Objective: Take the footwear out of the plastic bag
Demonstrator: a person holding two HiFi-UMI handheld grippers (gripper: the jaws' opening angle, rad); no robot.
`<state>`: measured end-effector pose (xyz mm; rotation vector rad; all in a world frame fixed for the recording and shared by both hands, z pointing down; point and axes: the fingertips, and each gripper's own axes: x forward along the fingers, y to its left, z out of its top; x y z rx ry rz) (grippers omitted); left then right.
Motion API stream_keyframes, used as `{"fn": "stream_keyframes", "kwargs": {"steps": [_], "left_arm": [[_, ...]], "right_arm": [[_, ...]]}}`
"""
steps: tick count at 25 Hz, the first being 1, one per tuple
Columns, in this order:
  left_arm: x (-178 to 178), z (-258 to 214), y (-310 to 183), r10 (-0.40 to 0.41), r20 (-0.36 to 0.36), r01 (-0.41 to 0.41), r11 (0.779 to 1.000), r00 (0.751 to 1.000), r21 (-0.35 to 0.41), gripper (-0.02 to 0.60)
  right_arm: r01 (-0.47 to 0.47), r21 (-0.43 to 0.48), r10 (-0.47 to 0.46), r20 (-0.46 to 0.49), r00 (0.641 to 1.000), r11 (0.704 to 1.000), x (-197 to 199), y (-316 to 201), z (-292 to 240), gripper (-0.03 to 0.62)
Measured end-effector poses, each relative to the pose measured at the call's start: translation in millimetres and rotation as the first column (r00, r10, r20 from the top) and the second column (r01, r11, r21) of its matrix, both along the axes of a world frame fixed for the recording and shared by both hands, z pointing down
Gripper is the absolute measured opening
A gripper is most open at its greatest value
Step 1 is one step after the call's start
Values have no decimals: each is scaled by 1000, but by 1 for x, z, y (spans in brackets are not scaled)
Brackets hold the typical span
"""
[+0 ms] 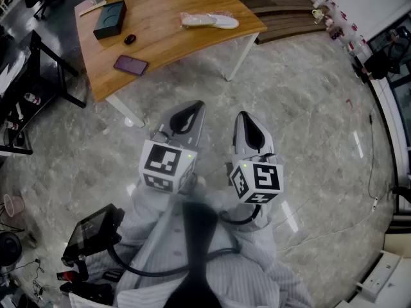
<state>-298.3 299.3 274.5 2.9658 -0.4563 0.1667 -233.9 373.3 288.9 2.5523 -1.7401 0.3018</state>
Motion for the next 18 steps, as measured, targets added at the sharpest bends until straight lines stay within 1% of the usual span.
{"fn": "stream_keyframes", "kwargs": {"steps": [9,13,15,18], "left_arm": [[-1,2,-6,-14,5,14,1000,1000,4,2],[3,4,-7,-22,17,22,1000,1000,10,2],[8,10,-6,-29,19,29,1000,999,-11,2],[17,14,-6,-28,-1,28,996,1000,-83,2]], "right_arm": [[5,-2,-5,0,1000,1000,0,-4,-2,11],[10,1,-10,15,1000,1000,5,-5,0,12],[15,9,-15,27,1000,1000,11,-4,2,12],[20,21,-21,42,999,1000,22,1,5,12]]}}
